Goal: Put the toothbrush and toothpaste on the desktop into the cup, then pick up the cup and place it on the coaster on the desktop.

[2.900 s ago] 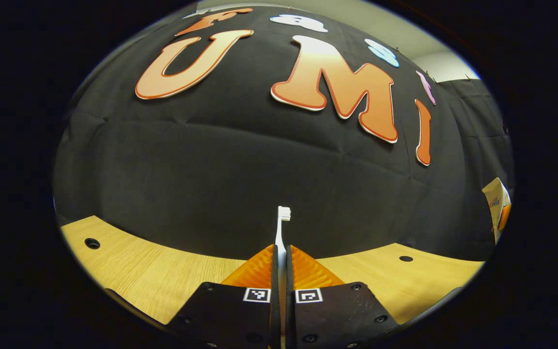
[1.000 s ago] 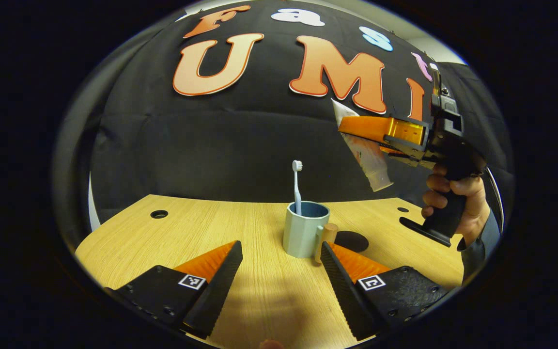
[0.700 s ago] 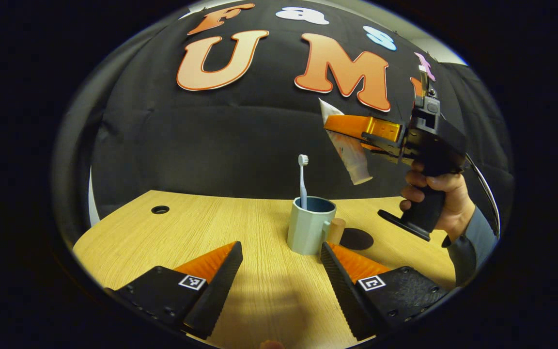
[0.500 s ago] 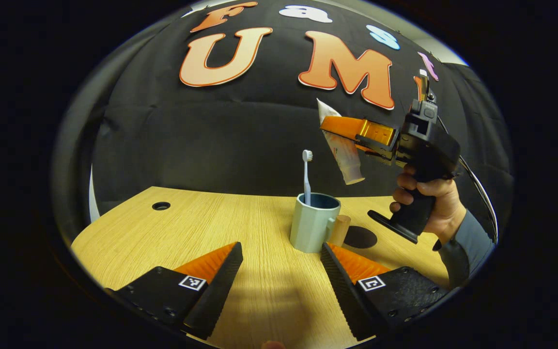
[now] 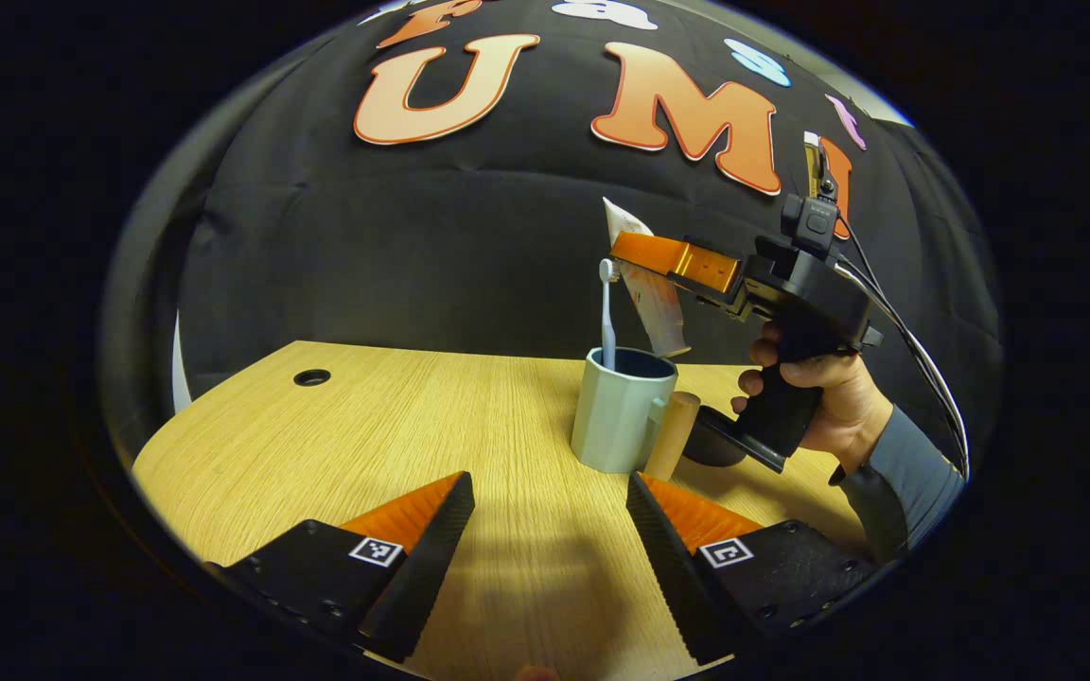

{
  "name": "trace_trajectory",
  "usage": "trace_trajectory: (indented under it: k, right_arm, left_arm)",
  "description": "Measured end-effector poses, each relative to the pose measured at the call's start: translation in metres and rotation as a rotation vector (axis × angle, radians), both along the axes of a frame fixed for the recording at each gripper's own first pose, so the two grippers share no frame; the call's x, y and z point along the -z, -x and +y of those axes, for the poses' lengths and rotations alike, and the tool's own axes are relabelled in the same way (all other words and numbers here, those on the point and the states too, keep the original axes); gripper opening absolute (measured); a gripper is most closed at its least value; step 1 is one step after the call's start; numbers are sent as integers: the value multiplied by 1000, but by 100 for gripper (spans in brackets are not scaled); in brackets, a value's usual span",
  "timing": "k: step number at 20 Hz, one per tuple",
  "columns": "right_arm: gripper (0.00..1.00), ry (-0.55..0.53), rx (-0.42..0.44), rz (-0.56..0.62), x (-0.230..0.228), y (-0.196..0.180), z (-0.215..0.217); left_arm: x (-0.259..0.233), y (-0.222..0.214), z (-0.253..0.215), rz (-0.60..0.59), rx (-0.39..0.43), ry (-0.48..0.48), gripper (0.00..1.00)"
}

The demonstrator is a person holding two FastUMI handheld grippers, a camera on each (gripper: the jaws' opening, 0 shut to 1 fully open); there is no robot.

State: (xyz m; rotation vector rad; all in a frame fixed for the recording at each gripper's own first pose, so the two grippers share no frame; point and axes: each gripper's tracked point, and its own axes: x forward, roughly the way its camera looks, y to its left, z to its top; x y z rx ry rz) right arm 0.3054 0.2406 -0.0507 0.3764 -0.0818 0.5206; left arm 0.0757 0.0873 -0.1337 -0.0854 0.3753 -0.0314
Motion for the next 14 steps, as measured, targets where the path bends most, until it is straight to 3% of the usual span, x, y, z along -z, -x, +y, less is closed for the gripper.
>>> trace_trajectory:
  k: [7, 10, 14]
  right_arm:
    - [15, 36, -3, 71, 19, 0, 1]
    - [15, 100, -28, 143, 38, 9, 1]
    - [23, 207, -68, 251, 63, 27, -4]
  left_arm:
    - [-1, -1, 1, 23, 6, 3, 98]
    - [1, -9, -3, 28, 9, 11, 98]
    - [-8, -24, -6, 13, 14, 21, 98]
